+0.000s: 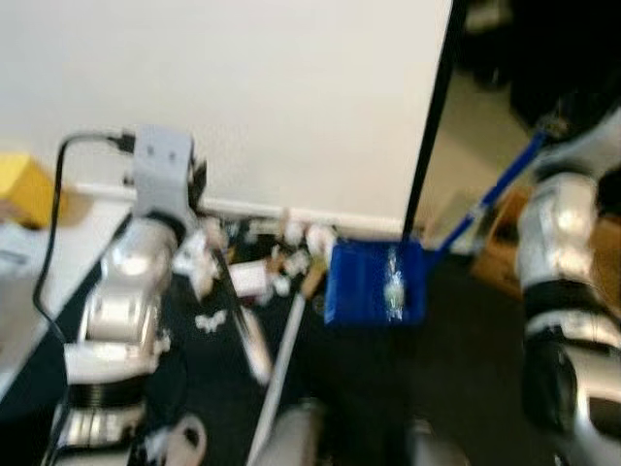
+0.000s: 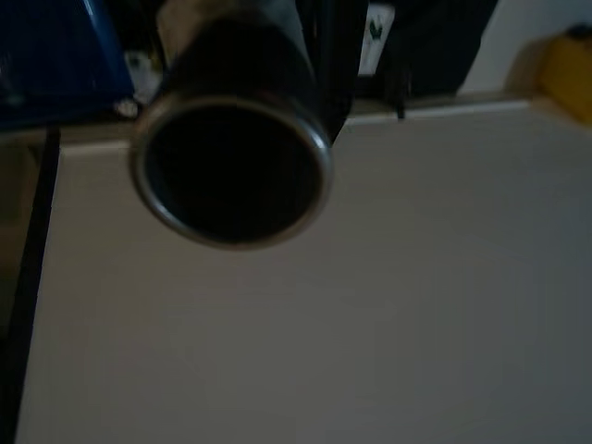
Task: Sweep floor
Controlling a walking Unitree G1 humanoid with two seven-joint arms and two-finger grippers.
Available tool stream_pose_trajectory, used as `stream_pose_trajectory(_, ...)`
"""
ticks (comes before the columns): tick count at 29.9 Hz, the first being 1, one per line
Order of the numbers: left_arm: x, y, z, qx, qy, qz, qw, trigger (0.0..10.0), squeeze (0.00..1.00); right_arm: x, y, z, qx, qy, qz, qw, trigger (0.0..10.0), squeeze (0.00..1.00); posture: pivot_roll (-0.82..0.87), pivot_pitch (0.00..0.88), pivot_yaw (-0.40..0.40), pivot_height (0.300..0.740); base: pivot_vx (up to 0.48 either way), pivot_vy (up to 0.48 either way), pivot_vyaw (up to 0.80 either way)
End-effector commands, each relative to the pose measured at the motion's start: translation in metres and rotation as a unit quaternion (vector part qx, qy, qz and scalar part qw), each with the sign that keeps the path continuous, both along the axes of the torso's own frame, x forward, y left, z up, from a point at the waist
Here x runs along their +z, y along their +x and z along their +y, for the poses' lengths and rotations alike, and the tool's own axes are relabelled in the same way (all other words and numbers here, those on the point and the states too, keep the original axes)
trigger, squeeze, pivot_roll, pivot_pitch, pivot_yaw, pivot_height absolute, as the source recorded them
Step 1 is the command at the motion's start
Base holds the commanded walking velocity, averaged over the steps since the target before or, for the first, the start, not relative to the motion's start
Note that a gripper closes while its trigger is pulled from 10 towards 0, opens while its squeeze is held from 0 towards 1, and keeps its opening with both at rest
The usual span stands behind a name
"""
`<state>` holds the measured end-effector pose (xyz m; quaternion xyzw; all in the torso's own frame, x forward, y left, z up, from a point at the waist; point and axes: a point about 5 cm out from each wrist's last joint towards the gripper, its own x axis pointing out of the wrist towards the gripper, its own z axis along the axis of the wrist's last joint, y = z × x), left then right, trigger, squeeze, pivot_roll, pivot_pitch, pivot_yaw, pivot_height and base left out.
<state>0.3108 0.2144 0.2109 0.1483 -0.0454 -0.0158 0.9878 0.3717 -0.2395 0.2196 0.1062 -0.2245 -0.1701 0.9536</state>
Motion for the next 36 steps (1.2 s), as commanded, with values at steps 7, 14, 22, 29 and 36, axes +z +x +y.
stream_pose_trajectory(7, 0.001, 0.001, -0.005, 0.006, 0.004, -0.013, 1.0, 10.0, 0.0, 0.014, -0.001, -0.004, -0.008, 0.004, -0.032, 0.999, 10.0, 0.0, 0.07, 0.095, 0.062, 0.74, 0.304, -0.236, 0.0)
stream_pose_trajectory(14, -0.001, 0.003, -0.006, 0.009, 0.007, -0.013, 1.0, 10.0, 0.0, 0.014, -0.001, -0.003, -0.006, 0.003, -0.032, 0.999, 10.0, 0.0, 0.07, 0.096, 0.06, 0.74, 0.0, 0.0, 0.0)
stream_pose_trajectory(22, -0.003, 0.004, -0.011, 0.004, 0.008, -0.014, 1.0, 10.0, 0.0, 0.014, -0.001, -0.004, -0.006, 0.002, -0.031, 0.999, 10.0, 0.0, 0.06, 0.097, 0.058, 0.74, 0.0, 0.0, 0.0)
stream_pose_trajectory(29, -0.002, 0.006, -0.018, -0.007, -0.008, -0.019, 1.0, 10.0, 0.0, 0.014, -0.001, -0.005, -0.007, 0.003, -0.031, 0.999, 10.0, 0.0, 0.06, 0.095, 0.06, 0.74, 0.0, 0.0, 0.0)
stream_pose_trajectory(36, -0.007, 0.007, -0.026, -0.014, -0.013, -0.015, 1.0, 10.0, 0.0, 0.009, 0.001, -0.004, -0.004, -0.004, -0.018, 1.0, 10.0, 0.0, 0.06, 0.095, 0.059, 0.74, 0.0, 0.0, 0.0)
